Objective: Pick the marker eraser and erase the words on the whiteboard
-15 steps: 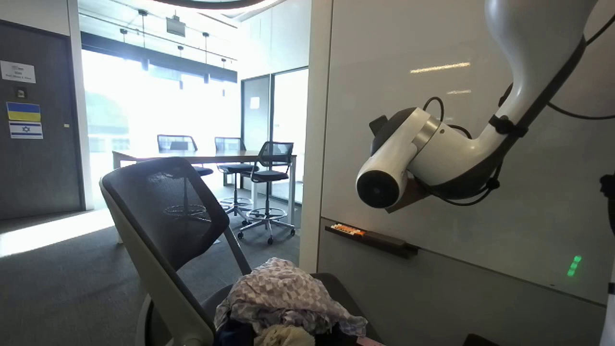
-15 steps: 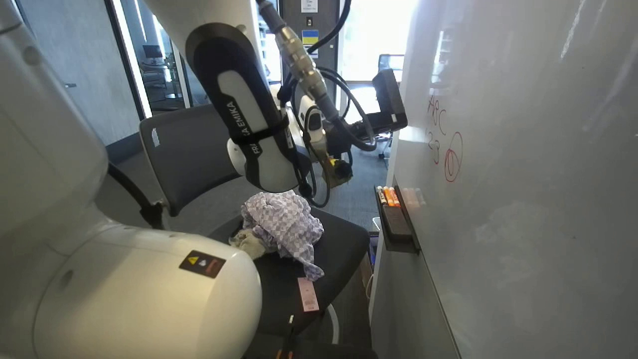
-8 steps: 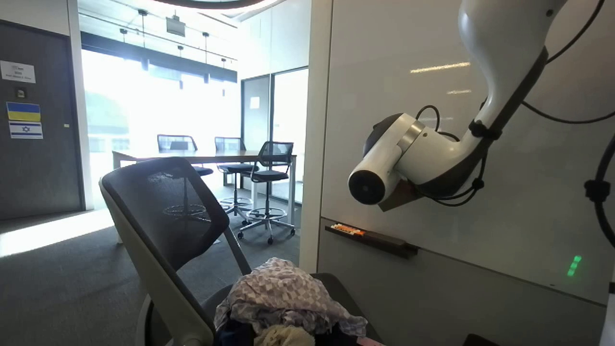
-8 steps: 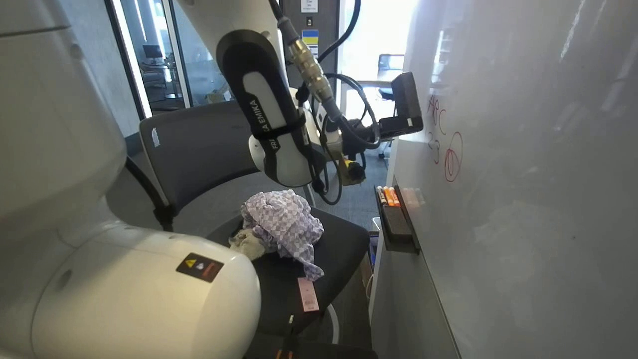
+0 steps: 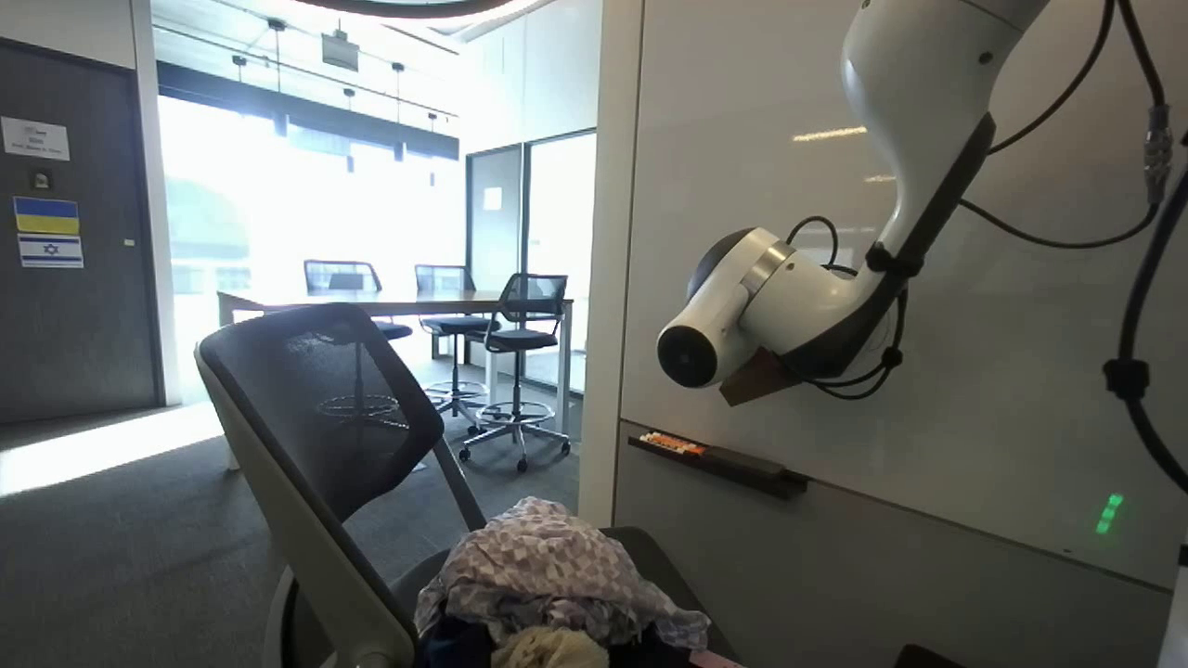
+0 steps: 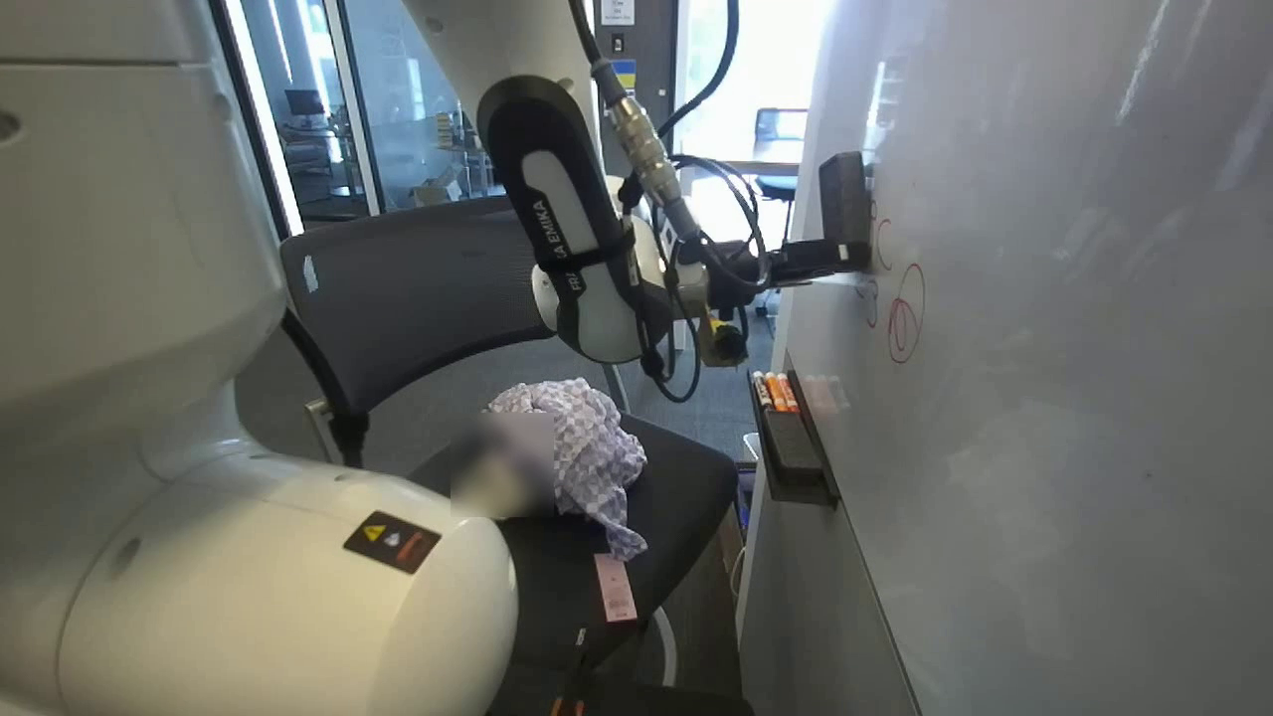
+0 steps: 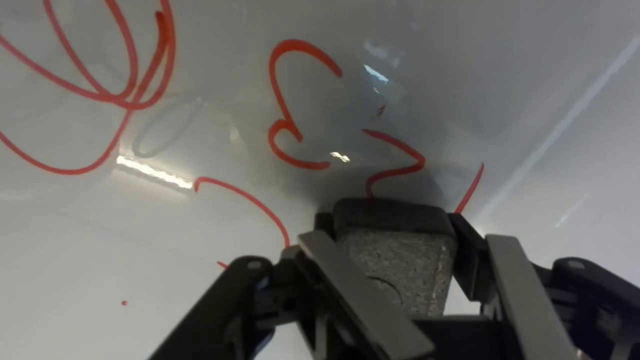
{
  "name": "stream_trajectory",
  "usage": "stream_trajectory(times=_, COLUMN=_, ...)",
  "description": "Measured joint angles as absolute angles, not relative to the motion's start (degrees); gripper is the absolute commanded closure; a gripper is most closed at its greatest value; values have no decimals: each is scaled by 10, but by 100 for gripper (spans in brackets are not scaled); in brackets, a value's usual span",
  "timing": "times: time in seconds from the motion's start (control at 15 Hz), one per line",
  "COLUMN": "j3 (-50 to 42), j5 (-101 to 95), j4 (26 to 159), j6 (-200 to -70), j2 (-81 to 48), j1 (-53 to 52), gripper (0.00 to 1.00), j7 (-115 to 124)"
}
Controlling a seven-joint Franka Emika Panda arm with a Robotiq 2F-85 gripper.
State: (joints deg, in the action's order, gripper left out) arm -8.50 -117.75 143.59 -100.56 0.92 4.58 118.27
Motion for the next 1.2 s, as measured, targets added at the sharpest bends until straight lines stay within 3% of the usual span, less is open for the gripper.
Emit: stream_trajectory(times=1.2, j3=-70, j5=-1058, j4=1378, j6=-1002, j2=-30, j1=50, gripper=67, j7=1300)
